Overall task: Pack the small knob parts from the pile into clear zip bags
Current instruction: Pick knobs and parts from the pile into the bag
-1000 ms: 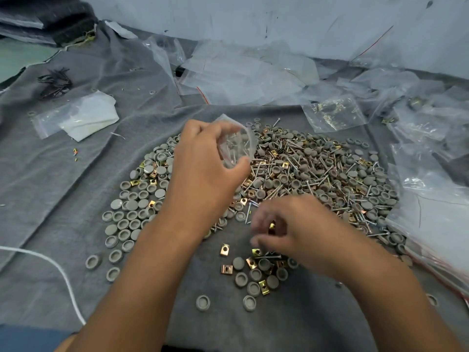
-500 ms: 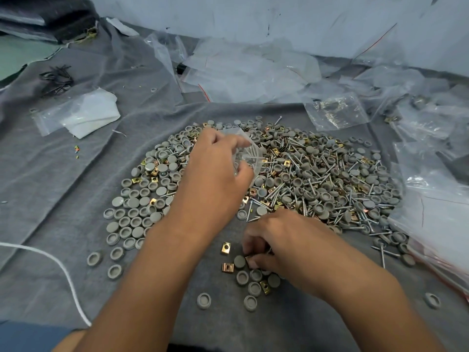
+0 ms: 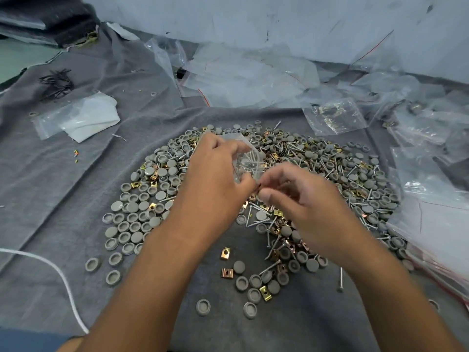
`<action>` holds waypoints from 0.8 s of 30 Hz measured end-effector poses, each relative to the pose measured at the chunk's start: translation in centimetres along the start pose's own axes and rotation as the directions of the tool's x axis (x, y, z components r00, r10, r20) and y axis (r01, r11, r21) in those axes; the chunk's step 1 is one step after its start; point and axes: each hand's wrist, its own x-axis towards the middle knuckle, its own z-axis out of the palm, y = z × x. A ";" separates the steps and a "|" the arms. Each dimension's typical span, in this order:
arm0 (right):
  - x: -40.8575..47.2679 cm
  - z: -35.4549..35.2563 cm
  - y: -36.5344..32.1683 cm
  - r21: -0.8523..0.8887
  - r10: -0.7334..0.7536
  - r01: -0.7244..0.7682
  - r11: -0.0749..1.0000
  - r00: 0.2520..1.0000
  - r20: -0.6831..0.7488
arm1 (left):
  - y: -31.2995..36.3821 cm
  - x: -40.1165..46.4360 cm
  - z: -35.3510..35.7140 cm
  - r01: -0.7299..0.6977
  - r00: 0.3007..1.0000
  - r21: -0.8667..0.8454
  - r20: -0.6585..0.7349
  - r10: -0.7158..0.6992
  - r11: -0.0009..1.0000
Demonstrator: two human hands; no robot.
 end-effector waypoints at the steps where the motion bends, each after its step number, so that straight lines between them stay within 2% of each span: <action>1: 0.2 -0.2 -0.1 0.079 -0.025 0.031 0.996 0.997 -0.070 | 0.0 0.0 0.0 -0.004 1.000 -0.002 0.004 0.004 1.000; 3: 0.5 -0.2 -0.1 0.107 -0.059 0.080 0.991 0.980 -0.188 | 0.0 0.0 0.1 -0.019 1.000 -0.006 0.022 0.020 1.000; 10: 1.0 1.2 -0.6 -0.147 -0.181 0.129 0.981 0.883 -0.433 | 0.3 0.0 0.2 -0.056 0.995 -0.022 0.080 0.057 0.998; 15: 0.9 1.0 -0.7 -0.116 -0.206 0.171 0.978 0.816 -0.540 | 0.4 -0.1 0.3 -0.049 0.995 -0.034 0.084 0.052 0.998; 18: 1.0 1.3 -0.8 -0.161 -0.258 0.203 0.966 0.800 -0.541 | 0.5 -0.1 0.3 -0.053 0.995 -0.029 0.085 0.055 0.998; 22: 1.0 1.2 -0.8 -0.146 -0.197 0.142 0.979 0.844 -0.499 | 0.6 -0.1 0.3 -0.052 0.995 -0.032 0.078 0.054 0.998; 24: 0.6 0.3 -0.8 -0.120 -0.145 0.104 0.987 0.894 -0.424 | 0.5 0.0 0.2 -0.039 0.997 -0.037 0.067 0.041 0.999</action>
